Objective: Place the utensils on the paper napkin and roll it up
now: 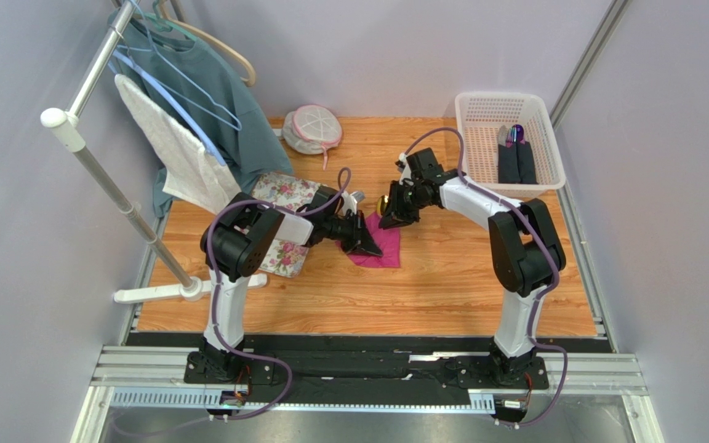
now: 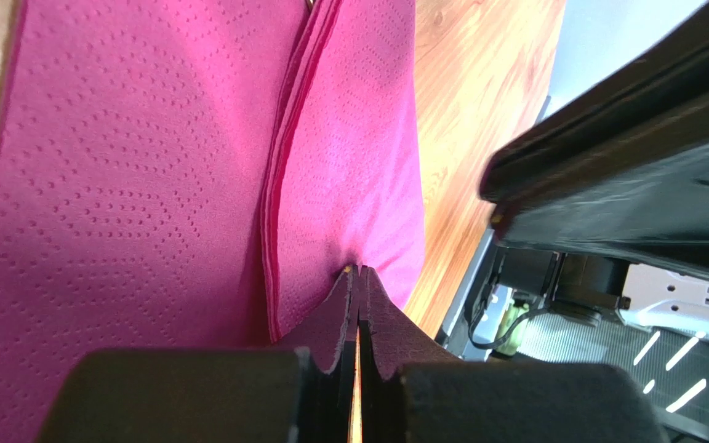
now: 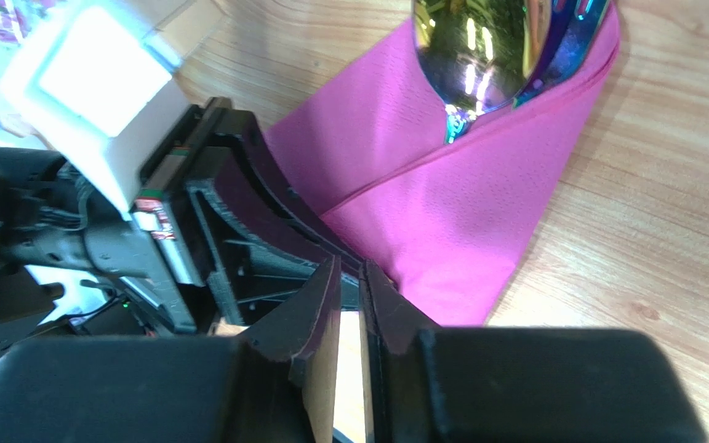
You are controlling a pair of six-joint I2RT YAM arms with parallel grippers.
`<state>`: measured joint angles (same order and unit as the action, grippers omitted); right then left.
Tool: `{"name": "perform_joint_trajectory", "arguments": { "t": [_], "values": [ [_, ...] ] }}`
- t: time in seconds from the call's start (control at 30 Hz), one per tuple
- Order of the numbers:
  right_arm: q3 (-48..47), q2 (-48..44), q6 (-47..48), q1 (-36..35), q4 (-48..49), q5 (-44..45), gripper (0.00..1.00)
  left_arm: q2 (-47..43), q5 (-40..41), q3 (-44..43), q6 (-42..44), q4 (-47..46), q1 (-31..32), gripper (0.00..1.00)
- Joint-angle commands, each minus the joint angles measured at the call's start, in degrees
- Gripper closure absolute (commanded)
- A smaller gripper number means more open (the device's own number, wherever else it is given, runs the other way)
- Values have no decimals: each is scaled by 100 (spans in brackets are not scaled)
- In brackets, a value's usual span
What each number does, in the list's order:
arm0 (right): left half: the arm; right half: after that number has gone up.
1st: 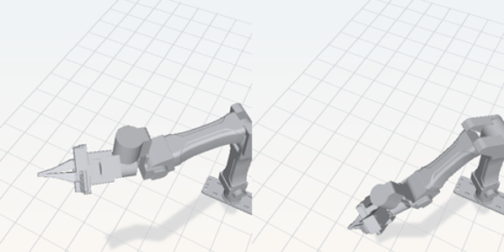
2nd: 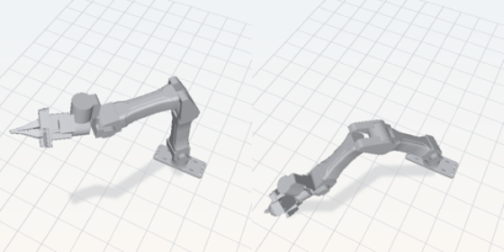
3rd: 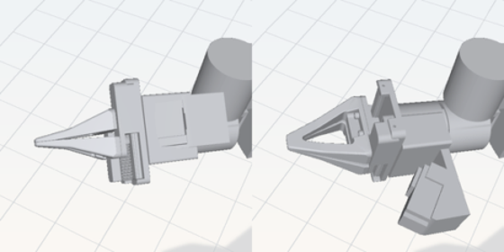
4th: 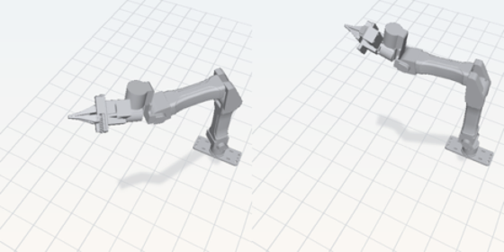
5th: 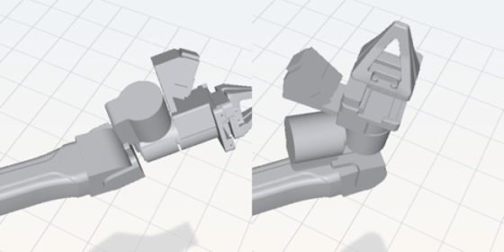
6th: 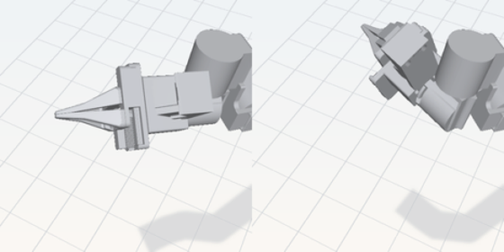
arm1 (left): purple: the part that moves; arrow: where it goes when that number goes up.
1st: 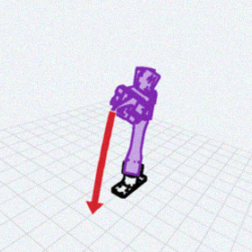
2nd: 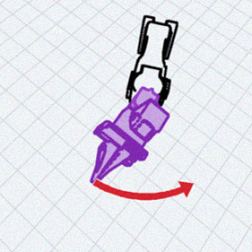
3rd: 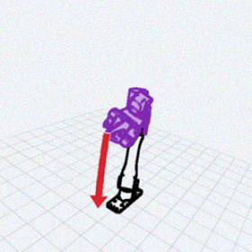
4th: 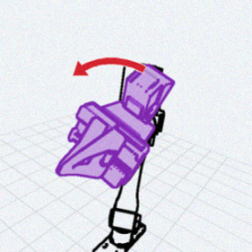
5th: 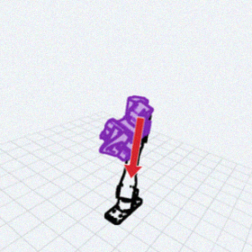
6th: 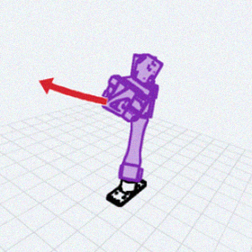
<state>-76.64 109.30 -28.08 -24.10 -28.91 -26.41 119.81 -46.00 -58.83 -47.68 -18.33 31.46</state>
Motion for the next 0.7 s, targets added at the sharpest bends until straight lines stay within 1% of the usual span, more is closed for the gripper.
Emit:
{"name": "perform_joint_trajectory", "arguments": {
  "t": [0.0, 0.2, 0.33, 0.43, 0.47, 0.53, 0.57, 0.63, 0.67],
  "values": [
    [-140, 197, 144, -77, -36, 207, 85, 166, 522, -15, 487, 576, -9, 100],
    [-132, 697, 171, -69, 174, 268, 88, 122, 530, -15, 681, 760, -9, 100],
    [-35, 900, 232, -69, 245, 330, 89, 25, 460, 64, 690, 673, -9, 98],
    [35, 979, 320, -78, 245, 312, 91, -194, 302, 213, 568, 322, -44, 91],
    [61, 971, 355, -78, 254, 321, 91, -386, 267, 257, 523, 173, -70, 83],
    [158, 962, 443, -69, 297, 304, 92, -572, 206, 267, 505, 163, -149, 76],
    [193, 953, 469, -77, 324, 277, 92, -781, 188, 249, 523, 319, -184, 70],
    [272, 936, 505, -69, 368, 233, 92, -993, 205, 232, 706, 505, -290, 65],
    [290, 944, 505, -77, 368, 233, 93, -1160, 231, 214, 829, 845, -316, 63]
  ]
}}
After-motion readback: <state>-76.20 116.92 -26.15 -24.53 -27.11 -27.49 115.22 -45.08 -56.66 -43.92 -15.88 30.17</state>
